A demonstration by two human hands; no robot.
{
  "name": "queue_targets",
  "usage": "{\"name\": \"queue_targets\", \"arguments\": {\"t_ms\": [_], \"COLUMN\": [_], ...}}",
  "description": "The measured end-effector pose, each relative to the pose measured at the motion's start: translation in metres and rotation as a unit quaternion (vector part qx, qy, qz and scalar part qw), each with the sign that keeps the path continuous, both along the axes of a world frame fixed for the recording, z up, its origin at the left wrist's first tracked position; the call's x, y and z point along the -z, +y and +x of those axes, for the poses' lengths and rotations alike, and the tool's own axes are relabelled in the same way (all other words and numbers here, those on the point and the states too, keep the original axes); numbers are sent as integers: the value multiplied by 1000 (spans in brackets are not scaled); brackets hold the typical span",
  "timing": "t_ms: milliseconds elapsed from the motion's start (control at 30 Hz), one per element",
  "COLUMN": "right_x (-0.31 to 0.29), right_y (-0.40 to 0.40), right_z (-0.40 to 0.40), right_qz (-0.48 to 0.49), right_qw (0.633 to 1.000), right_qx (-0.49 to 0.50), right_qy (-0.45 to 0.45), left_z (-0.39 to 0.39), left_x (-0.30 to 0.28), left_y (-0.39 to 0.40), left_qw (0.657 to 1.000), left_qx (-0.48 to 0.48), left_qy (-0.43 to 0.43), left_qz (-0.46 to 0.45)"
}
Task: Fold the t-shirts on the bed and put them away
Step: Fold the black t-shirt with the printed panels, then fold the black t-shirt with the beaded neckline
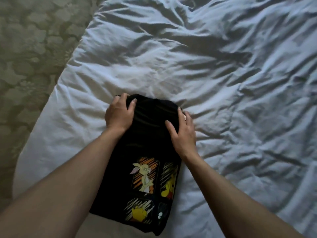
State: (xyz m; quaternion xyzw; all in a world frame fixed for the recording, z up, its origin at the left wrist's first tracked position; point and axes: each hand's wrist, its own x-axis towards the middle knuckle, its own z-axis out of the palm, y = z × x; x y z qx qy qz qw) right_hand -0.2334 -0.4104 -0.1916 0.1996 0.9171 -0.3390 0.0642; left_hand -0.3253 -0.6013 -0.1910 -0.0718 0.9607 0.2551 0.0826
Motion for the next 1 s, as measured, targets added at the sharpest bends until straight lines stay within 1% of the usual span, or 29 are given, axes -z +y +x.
{"name": "queue_targets", "arguments": {"t_ms": [67, 133, 233, 267, 333, 400, 433, 500, 567, 667, 733, 867, 933, 1000], "right_x": [-1, -5, -13, -18, -32, -44, -47, -50, -47, -39, -36, -19, -12, -14], "right_y": [1, 0, 1, 0, -1, -6, -11, -27, -47, -75, -87, -83, -79, -80], "right_z": [-6, -12, -12, -9, 1, 17, 28, 59, 100, 162, 195, 213, 211, 214], "right_qz": [27, 49, 34, 33, 48, 81, 96, 128, 163, 160, 150, 149, 162, 163], "right_qw": [999, 995, 993, 994, 994, 992, 990, 988, 985, 986, 986, 982, 978, 975], "right_qx": [-27, -42, -39, -31, 4, 34, 41, 27, -3, -32, -62, -105, -122, -134], "right_qy": [-39, -73, -105, -104, -95, -95, -95, -82, -49, -26, -29, -42, -53, -66], "left_z": [2, 0, 1, 5, 23, 53, 72, 110, 143, 179, 196, 208, 213, 226], "left_x": [5, 5, 0, -2, -13, -23, -26, -28, -28, -27, -24, -12, -11, -14], "left_y": [-4, -4, -2, -2, 0, 6, 10, 15, 17, 12, 3, -11, -7, -3], "left_qw": [1000, 999, 1000, 1000, 996, 987, 980, 967, 958, 957, 952, 938, 942, 953], "left_qx": [13, 14, -7, -15, -11, 60, 109, 197, 247, 243, 245, 279, 253, 192], "left_qy": [19, 20, 0, 12, 76, 140, 152, 143, 122, 94, 85, 65, 82, 103], "left_qz": [11, 21, 2, -12, -46, -57, -60, -71, -84, -125, -162, -194, -204, -211]}}
